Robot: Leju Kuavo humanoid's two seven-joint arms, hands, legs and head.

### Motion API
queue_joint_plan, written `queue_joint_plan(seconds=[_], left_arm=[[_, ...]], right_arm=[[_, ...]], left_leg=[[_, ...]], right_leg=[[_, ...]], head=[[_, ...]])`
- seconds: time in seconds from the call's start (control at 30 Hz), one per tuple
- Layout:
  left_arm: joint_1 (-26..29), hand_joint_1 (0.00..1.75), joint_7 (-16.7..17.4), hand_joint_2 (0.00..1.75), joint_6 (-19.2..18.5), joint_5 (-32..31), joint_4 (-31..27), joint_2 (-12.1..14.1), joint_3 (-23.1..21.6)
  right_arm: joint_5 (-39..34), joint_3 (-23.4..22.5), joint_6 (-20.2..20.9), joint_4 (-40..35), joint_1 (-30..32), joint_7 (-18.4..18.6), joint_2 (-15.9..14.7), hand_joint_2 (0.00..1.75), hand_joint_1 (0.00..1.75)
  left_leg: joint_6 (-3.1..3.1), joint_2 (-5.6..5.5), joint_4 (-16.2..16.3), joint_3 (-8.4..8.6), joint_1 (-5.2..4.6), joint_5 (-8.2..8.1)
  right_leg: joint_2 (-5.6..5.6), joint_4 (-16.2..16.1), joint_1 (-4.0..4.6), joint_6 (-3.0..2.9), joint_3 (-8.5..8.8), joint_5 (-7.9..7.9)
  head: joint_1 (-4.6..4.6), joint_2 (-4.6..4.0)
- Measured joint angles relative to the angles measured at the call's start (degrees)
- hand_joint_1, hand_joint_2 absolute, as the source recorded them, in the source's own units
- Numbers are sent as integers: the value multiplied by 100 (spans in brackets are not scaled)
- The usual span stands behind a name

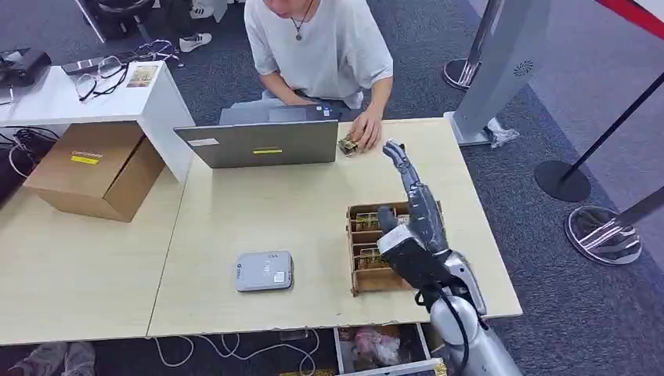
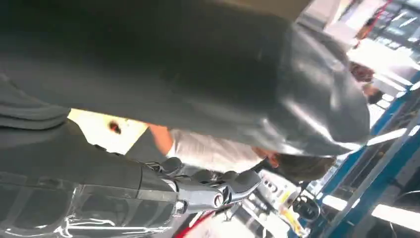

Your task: Pass the card to the sensor for recognition and then transmit it.

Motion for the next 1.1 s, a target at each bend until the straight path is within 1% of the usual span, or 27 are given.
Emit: queue_joint_plan(seconds=[0.07, 0.27, 0.37, 0.57, 0.63, 0.7, 0.73, 0.93, 1.1], left_arm=[[9, 0, 0, 0, -46, -7, 0, 9, 4], [60, 0, -11, 0, -122, -15, -2, 42, 42], [80, 0, -44, 0, -138, -15, -7, 50, 52], [86, 0, -63, 0, -144, -15, -7, 55, 85], [86, 0, -72, 0, -157, -15, -7, 52, 98], [91, 0, -79, 0, -162, -13, -7, 52, 136], [93, 0, -81, 0, -162, -11, -7, 52, 149], [95, 0, -114, 0, -144, -31, -7, 52, 208], [95, 0, -131, 0, -131, -42, -7, 50, 253]], right_arm=[[334, -35, -15, -55, 111, 98, -70, 0, 0], [872, -153, -11, -166, 380, 310, -299, 0, 0], [1151, -258, -11, -251, 649, 411, -474, 0, 0], [1291, -361, 0, -352, 900, 472, -669, 0, 0], [1442, -391, 33, -374, 970, 544, -739, 0, 0], [1562, -433, 15, -446, 1160, 568, -895, 0, 0], [1566, -455, 4, -457, 1229, 572, -966, 175, 0], [1669, -573, -11, -522, 1596, 656, -1541, 175, 0], [1763, -555, -4, -522, 1672, 767, -1790, 175, 0]], left_leg=[[0, -1, 0, -1, 0, 0], [2, 0, 0, 2, -1, -2], [3, -4, 0, -2, -1, -3], [6, 0, 1, 0, -1, -5], [6, -1, 2, 2, -1, -5], [7, -10, 2, -1, -1, -5], [7, -12, 2, -3, -1, -5], [20, -9, 6, -5, -5, -13], [20, -7, 7, -4, -5, -13]], right_leg=[[0, 0, 0, 0, 0, 0], [0, -2, 0, 5, -1, -3], [-6, -3, 0, 6, 2, -4], [-2, -3, -1, 6, 1, -4], [-3, -3, -1, 7, 1, -4], [-11, -3, -1, 13, 4, -9], [-12, -3, -1, 13, 4, -9], [-10, -4, -3, 14, 4, -9], [-10, -4, -3, 14, 4, -9]], head=[[0, 0], [-2, 0], [0, 0], [-2, 0], [-2, 0], [-2, 0], [-2, 0], [-2, 0], [-2, 0]])
